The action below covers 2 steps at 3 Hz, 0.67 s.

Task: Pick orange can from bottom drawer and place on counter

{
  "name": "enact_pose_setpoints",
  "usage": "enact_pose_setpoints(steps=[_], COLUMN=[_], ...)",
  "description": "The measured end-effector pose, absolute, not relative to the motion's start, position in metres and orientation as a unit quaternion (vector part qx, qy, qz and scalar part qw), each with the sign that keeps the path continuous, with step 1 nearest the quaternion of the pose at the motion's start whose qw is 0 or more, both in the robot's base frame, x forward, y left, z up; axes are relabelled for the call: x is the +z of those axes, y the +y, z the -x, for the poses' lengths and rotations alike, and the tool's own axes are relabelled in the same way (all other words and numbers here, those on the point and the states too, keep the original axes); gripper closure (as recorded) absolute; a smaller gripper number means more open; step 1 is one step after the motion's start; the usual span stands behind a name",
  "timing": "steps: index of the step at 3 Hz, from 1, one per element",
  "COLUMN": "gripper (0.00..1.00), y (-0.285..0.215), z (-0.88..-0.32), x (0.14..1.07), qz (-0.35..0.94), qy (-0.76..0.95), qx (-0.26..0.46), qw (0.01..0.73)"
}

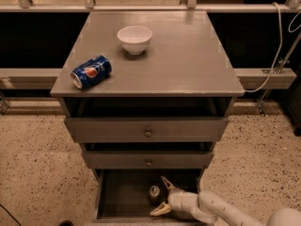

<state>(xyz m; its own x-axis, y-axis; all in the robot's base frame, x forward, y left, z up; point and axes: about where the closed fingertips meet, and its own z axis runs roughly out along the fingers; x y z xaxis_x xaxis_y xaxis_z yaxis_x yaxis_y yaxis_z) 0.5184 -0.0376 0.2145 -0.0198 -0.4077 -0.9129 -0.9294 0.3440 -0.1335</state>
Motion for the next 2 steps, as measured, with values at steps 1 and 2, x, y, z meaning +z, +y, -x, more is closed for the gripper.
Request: enact_pose_setpoints(steps=[1,2], gripper=[0.18,0.40], y=[-0.034,-0.035], z=[-0.524,-0.524], x=[0.204,0.191], qz=[0.485,0.463], qy=[0.674,0.694], qx=[0.278,0.284], qw=[0.483,0.474])
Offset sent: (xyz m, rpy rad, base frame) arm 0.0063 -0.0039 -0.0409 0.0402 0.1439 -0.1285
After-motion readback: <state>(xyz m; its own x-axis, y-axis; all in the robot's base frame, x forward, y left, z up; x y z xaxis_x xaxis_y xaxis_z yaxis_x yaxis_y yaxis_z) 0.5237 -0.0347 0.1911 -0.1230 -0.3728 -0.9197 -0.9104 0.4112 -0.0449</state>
